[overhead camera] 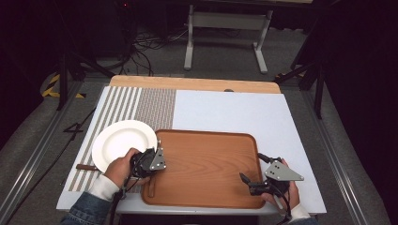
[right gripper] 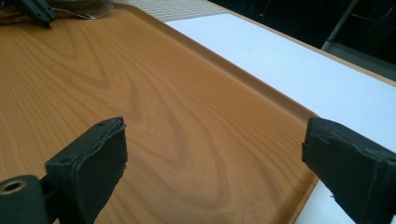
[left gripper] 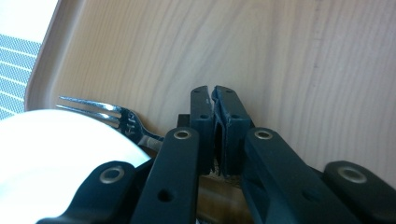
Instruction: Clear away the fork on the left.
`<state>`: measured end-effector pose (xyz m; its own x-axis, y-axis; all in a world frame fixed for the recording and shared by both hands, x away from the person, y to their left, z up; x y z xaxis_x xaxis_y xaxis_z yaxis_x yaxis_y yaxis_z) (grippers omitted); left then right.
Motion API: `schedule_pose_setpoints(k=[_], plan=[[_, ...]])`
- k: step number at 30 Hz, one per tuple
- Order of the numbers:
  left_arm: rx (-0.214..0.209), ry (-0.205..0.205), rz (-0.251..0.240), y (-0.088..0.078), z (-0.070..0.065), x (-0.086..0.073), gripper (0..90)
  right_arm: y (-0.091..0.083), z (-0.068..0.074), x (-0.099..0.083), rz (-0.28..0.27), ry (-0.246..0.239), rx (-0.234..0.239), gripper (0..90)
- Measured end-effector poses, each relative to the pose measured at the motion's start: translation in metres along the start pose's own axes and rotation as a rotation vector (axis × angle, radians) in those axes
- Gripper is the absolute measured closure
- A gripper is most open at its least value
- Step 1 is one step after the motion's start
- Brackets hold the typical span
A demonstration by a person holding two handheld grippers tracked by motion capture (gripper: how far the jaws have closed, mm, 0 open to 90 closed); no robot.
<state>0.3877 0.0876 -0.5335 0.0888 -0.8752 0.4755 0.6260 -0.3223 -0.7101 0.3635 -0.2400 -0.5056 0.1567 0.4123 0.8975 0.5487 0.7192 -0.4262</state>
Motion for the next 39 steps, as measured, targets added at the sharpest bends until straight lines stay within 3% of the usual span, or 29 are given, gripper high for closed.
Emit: schedule_pose_setpoints(k=[2,16,24,32,39], plan=[[0.006,-0.016,-0.017,-0.001,-0.002,-0.002,86.5,0.000,0.000,0.000,0.003,-0.002,0.000,7.5],[0.027,-0.006,-0.029,-0.005,-0.004,-0.003,83.9,0.000,0.000,0.000,0.001,-0.004,0.000,7.6],[0.058,-0.025,-0.101,-0.011,0.000,0.004,82.4,-0.001,0.000,0.000,0.001,-0.007,-0.003,7.6],[0.086,-0.060,-0.208,-0.021,0.006,0.014,79.3,0.000,0.001,0.002,-0.002,-0.018,-0.003,7.6],[0.119,-0.084,-0.270,-0.028,0.012,0.019,67.8,-0.001,0.003,0.004,-0.005,-0.031,-0.006,7.5]])
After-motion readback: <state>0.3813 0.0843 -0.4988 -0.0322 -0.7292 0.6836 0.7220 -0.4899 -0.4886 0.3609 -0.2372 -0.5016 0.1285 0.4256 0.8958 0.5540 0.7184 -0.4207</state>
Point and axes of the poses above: each handheld gripper's, and its own axes: y roughly forward along the jaws, x roughly out of its top, z roughly to its left, the point moved 9 cm from there along y, roughly forward along the jaws, and after that the axes turned 15 degrees about x, right-handed, at the moved point
